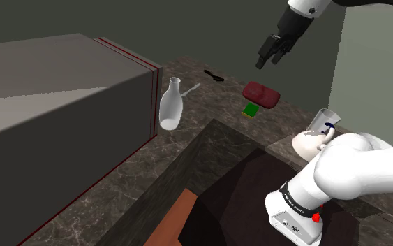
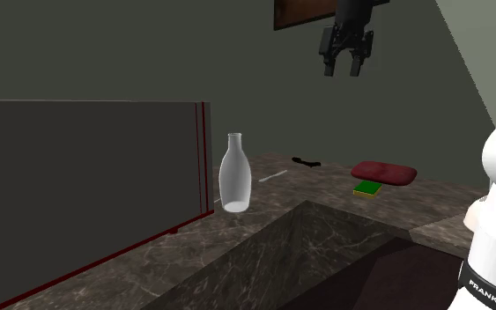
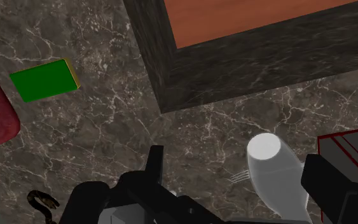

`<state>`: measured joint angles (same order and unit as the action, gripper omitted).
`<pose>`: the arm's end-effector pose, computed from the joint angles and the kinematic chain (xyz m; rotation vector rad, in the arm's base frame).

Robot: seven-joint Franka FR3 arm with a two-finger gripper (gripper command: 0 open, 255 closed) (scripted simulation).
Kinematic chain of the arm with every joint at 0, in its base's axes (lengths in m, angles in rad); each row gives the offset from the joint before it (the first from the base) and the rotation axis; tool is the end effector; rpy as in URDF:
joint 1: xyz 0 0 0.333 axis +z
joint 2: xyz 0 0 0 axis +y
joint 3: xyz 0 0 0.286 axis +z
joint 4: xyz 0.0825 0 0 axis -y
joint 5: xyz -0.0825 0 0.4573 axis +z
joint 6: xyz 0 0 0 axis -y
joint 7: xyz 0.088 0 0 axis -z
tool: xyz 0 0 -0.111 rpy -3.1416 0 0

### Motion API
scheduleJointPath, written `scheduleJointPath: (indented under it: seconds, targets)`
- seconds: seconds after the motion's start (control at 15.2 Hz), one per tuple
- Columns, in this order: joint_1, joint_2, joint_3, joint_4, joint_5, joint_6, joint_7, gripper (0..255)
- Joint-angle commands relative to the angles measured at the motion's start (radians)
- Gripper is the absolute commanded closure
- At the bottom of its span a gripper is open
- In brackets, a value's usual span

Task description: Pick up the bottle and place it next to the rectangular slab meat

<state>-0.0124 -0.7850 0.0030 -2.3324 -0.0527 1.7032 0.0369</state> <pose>0.4155 -0.0089 0.5909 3.0787 -0.0679 0.2415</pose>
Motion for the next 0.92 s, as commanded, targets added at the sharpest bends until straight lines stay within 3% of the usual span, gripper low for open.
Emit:
scheduleJointPath:
  seconds: [0.0,0.86]
  targets:
    - [0.000,0.000,0.000,0.000,0.000,0.000,0.000,0]
    - [0.036,0.429,0.121,0.131,0.053,0.250,0.159,0]
